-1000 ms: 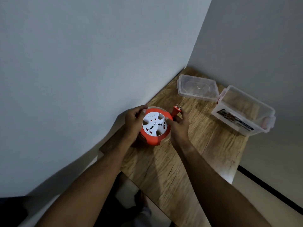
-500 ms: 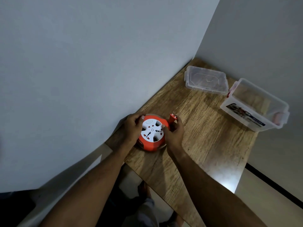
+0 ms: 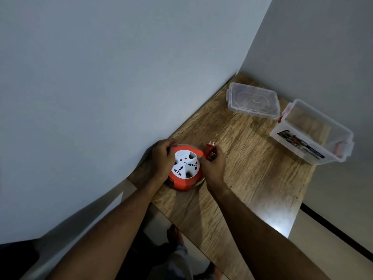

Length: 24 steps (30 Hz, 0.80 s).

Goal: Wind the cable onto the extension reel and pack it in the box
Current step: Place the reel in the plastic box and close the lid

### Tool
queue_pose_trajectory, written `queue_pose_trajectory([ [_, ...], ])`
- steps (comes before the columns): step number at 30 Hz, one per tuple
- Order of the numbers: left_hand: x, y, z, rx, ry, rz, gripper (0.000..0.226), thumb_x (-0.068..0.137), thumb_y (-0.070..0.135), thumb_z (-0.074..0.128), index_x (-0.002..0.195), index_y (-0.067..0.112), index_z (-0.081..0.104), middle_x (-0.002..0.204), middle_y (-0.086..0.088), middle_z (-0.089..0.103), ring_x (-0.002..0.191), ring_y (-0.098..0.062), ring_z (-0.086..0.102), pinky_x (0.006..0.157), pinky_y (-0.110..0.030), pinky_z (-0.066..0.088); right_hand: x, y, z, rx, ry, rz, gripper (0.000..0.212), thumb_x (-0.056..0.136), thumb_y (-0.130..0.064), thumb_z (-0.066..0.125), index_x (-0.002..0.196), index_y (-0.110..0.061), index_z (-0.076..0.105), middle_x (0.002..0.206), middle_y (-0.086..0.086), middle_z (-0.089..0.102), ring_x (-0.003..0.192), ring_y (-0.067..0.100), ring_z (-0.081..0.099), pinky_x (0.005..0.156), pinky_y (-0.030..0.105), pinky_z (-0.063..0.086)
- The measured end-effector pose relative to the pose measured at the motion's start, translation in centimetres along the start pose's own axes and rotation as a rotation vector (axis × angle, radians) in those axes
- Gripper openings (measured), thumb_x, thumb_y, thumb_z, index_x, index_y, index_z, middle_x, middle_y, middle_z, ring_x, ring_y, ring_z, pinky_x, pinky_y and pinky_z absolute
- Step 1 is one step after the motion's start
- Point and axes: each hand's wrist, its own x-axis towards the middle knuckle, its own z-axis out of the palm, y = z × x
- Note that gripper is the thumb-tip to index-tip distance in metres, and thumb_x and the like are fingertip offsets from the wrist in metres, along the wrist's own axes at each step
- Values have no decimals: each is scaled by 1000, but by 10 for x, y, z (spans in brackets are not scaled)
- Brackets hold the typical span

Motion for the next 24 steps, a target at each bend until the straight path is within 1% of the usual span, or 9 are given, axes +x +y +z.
queue_pose_trajectory([
  [3,7,4,3,12,9,1,29,98,1,53,119,8,71,119,-6,72,109,-16,66,84,-14,48,4,-4,-5,14,-18,20,38,74,-2,79,102,-23,64,106,8,71,97,23,70,85,37,60],
  [7,14,12,7,6,7,24,25,100,5,56,121,8,69,119,-6,71,109,-13,64,80,-6,42,11,-5,-12,42,-22,47,49,78,7,78,114,-21,60,110,4,69,97,12,66,83,23,53],
  [8,17,14,8,4,1,30,26,101,7,56,123,10,68,120,-3,71,107,-9,63,78,-5,41,13,-5,-14,46,-22,46,49,78,7,77,115,-22,60,110,3,69,99,12,66,83,23,54],
  [10,21,20,10,9,-10,55,27,102,12,55,126,14,66,121,5,68,107,-3,60,77,-4,41,16,-4,-17,50,-9,51,49,79,6,76,116,-23,61,115,5,69,105,14,66,91,32,57],
  [13,29,33,19,-33,-27,106,27,103,15,54,127,17,65,122,6,67,113,-5,61,86,-8,45,21,-4,-27,37,9,61,60,81,1,77,137,-8,57,132,9,62,117,17,61,101,43,54],
  [15,36,45,27,-72,-56,139,27,104,16,53,129,14,63,126,3,66,116,-6,60,89,-8,45,23,-6,-34,33,14,62,65,84,-4,77,144,-7,52,137,8,59,122,18,58,104,42,52],
  [19,46,73,50,-140,-118,153,33,106,19,51,137,9,58,132,-2,64,118,-4,55,85,0,40,31,-17,-53,64,28,31,60,89,-14,77,144,-9,53,135,2,61,125,15,55,102,30,48],
  [22,47,93,69,-166,-192,165,36,107,24,48,139,10,55,133,0,63,119,-7,55,88,-9,42,35,-26,-69,55,39,-8,58,92,-10,71,146,-11,51,138,-1,59,127,14,54,105,31,48],
  [24,46,107,83,-165,-246,172,35,108,27,47,138,12,55,129,3,62,116,-7,54,85,-10,40,39,-32,-82,47,67,-34,57,92,-8,69,146,-12,50,140,-1,58,128,13,54,107,33,48],
])
